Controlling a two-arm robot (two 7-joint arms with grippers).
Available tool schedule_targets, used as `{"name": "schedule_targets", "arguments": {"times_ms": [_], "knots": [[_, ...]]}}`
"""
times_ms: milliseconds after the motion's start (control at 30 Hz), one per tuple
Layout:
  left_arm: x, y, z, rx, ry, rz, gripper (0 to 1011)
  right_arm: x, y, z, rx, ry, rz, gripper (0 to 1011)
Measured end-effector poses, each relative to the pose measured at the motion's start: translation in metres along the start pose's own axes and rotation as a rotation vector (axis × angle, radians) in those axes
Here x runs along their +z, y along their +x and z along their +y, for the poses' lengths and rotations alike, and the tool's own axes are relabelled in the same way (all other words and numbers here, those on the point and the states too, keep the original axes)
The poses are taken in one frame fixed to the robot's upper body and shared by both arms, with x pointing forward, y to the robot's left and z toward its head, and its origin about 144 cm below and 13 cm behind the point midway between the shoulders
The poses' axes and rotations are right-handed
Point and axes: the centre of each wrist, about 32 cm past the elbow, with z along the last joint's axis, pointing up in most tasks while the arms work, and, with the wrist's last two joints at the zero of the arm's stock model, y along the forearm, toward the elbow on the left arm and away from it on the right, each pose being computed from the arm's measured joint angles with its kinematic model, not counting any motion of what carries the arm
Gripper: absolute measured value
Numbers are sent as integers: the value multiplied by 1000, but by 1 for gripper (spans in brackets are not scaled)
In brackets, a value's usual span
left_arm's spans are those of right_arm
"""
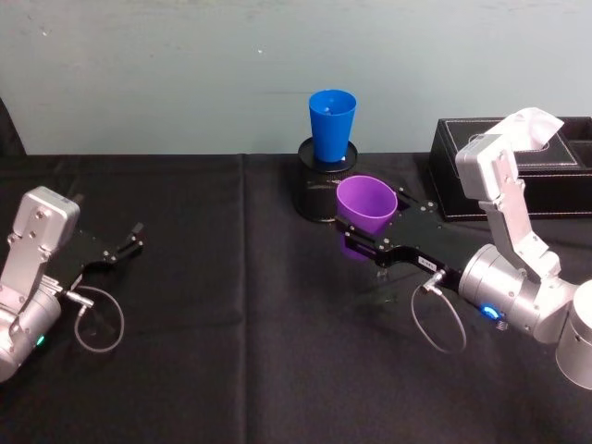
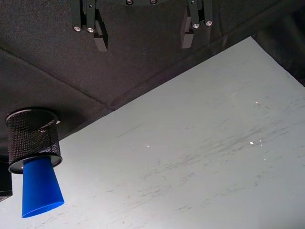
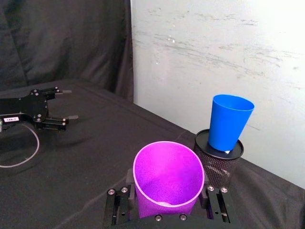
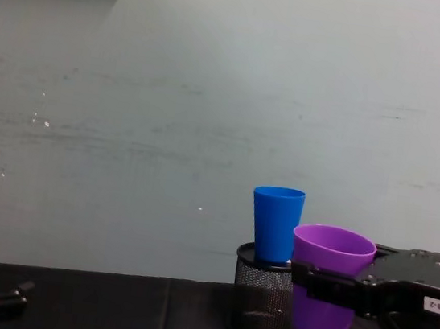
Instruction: Pick up one cup with a gripper and tap it against the other cup.
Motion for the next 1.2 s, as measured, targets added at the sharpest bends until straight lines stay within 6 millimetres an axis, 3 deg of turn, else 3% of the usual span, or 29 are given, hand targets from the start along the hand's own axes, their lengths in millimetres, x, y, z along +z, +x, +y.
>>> {"name": "schedule_targets", "arguments": {"times_ms": [1200], "knots": [[0,0,0,0,0,0,1000,0,0,0,-1,0,0,736]]}}
